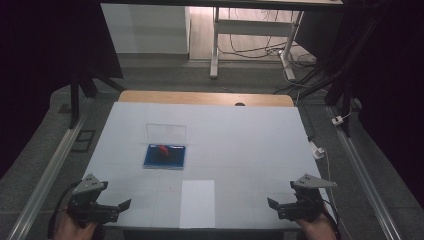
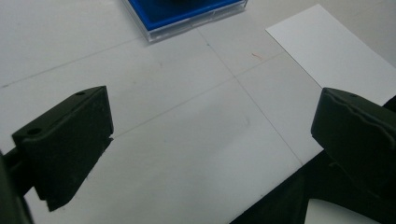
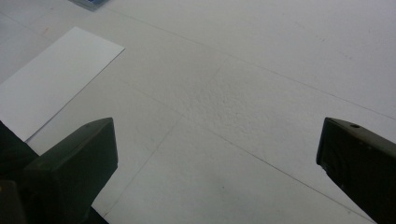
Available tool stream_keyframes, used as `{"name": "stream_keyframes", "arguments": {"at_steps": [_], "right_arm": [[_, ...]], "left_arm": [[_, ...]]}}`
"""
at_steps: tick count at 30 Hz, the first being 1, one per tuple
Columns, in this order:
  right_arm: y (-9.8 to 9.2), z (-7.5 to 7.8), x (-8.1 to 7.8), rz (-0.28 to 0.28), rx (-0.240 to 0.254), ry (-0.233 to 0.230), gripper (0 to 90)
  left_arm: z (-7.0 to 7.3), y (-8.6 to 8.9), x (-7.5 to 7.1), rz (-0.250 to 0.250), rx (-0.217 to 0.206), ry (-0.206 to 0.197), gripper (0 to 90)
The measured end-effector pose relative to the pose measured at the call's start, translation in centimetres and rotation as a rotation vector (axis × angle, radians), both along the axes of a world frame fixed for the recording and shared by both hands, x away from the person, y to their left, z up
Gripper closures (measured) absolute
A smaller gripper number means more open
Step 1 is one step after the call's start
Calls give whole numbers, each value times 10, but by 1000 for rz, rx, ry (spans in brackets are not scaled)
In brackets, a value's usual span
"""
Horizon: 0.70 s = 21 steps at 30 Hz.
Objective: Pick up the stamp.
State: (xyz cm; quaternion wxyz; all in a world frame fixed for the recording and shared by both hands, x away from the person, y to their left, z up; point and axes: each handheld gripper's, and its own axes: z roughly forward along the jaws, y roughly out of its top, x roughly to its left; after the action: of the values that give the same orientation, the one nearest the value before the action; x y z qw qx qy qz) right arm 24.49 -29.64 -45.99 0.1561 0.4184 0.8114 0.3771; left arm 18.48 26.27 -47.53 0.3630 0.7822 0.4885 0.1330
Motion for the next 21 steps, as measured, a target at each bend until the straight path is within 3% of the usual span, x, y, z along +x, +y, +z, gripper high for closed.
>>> {"name": "stream_keyframes", "arguments": {"at_steps": [8,13,21], "right_arm": [[1,0,0,5,-6,5,0],[2,-1,1,9,-10,10,0],[2,-1,1,8,-12,18,0]], "left_arm": [[0,-2,4,-26,18,-37,0],[-1,-3,8,-60,-15,-48,0],[1,-5,17,-69,-27,-53,0]]}}
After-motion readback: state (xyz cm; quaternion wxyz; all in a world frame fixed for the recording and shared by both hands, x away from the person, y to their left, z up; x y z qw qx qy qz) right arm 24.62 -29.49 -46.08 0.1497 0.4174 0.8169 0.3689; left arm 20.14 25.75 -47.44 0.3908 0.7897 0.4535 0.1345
